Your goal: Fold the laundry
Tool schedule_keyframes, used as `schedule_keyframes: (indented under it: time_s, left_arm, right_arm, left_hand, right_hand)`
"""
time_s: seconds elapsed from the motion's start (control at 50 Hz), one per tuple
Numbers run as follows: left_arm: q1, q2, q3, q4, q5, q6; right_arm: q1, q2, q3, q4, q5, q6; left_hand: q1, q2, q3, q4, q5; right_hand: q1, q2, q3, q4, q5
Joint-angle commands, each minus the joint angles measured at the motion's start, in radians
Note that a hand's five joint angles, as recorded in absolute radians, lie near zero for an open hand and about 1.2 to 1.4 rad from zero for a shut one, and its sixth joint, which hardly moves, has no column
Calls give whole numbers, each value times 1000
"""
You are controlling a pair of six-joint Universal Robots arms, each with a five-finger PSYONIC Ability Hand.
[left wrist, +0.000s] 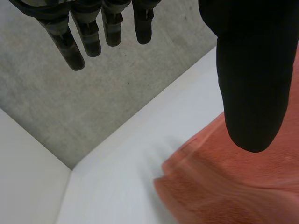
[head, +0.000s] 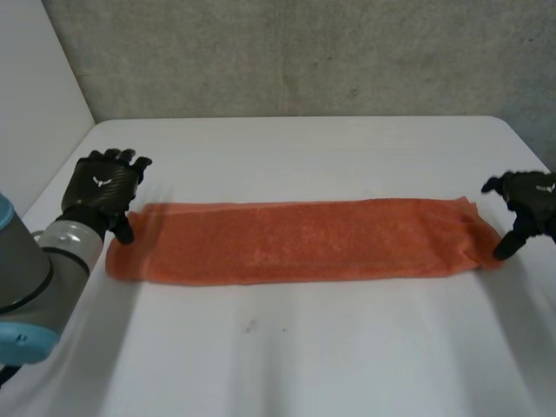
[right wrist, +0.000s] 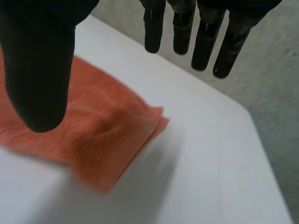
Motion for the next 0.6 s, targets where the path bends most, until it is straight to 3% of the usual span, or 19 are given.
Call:
schedule_keyframes:
  time_s: [0.02,0.18,0.46,0.52,0.54,0.56,0.6]
  left_arm:
    - [3,27,-39,-2,-1,-161]
    - [6,25,-47,-1,-2,-175]
    - [3,19,-54,-1,2,-175]
    - [0,18,-56,-1,-1,-175]
    - [0,18,-56,-1,-1,-175]
    - [0,18,-60,-1,-1,-175]
    - [0,18,-67,1,4,-175]
  right_arm:
    - [-47,13,48,-7,-94,-7]
    - [-59,125,53,-112,-90,-20]
    - [-70,198,33,-148,-90,-120]
    - [-70,211,22,-152,-88,-120]
    - [-70,214,18,-163,-87,-120]
    - [-70,214,18,-163,-87,-120]
    - [-70,224,10,-198,-70,-119]
  left_hand:
    - [-8,9,5,7,-30]
    - [-8,9,5,7,-30]
    - [-8,9,5,7,-30]
    - [-8,9,5,7,-30]
    - [-8,9,5,7,-30]
    - [-8,9,5,7,-30]
    - [-8,9,5,7,-30]
  right_hand:
    - [278,230,228,232,228]
    - [284,236,234,238,234]
    - [395,347,346,350,345]
    - [592,544,542,546,542]
    - [763,715,714,718,714]
    - [765,717,716,719,715]
    - [1115,1067,1066,1070,1065]
